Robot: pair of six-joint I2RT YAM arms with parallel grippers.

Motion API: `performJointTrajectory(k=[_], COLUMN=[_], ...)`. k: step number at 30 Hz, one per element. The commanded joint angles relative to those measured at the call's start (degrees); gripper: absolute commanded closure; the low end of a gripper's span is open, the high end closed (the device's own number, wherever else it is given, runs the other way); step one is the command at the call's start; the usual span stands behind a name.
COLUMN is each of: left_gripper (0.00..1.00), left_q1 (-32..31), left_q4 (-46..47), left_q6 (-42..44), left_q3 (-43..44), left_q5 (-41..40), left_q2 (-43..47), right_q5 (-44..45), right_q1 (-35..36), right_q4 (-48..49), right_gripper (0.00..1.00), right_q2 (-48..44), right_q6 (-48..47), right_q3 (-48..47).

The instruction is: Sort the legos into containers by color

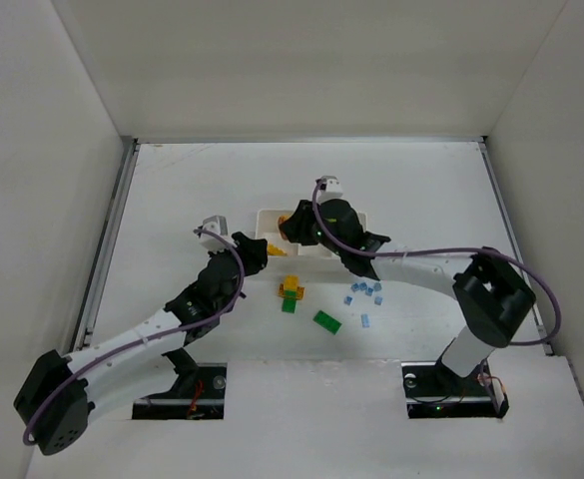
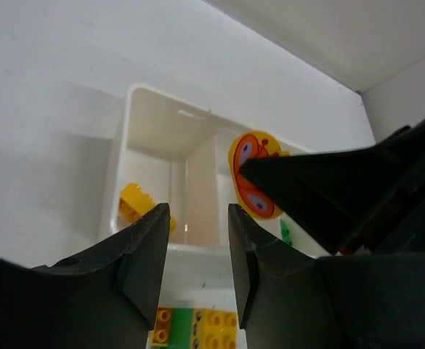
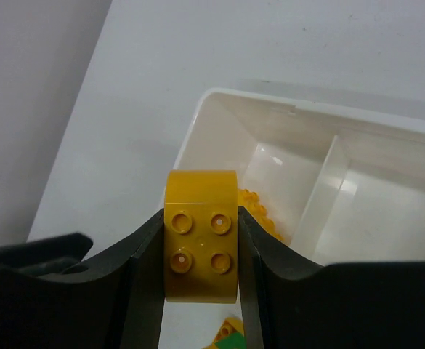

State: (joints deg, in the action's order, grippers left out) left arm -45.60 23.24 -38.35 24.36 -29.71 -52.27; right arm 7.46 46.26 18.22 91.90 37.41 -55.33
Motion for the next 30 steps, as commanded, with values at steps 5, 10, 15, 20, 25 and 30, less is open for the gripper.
performJointTrajectory(k=[5, 10, 15, 20, 25, 30], left_gripper=[0.64, 0.63, 0.63, 0.63, 0.63, 0.63], left_q1=[-0.1, -0.8, -1.8, -4.1, -4.1, -3.7], left_q4=[-7.9, -9.9, -10.5, -12.7, -13.7, -13.7], left_q6=[0.4, 0.2, -1.0, -1.8, -1.8, -1.9], left_q3=[-5.5, -6.3, -7.0, -7.0, -6.6, -5.8], left_q5=[-3.9, -3.9, -3.2, -3.1, -3.5, -3.7], left_q2=[9.0, 11.0, 10.7, 10.3, 9.5, 8.7], right_q5=[3.7, 6.4, 8.8, 14.2, 19.8, 22.4], right_q1=[1.2, 1.7, 4.3, 11.5, 17.8, 20.1], right_q4=[-2.7, -2.6, -2.0, -4.3, -11.0, -14.3], right_gripper=[0.48, 0.24, 0.30, 0.57, 0.23, 0.11], right_q2=[7.2, 5.8, -1.8, -11.3, -14.3, -8.3], right_q6=[-1.7, -3.0, -4.4, -5.0, -2.4, -1.9], right_q3=[-10.7, -10.1, -2.7, 8.3, 11.2, 7.2])
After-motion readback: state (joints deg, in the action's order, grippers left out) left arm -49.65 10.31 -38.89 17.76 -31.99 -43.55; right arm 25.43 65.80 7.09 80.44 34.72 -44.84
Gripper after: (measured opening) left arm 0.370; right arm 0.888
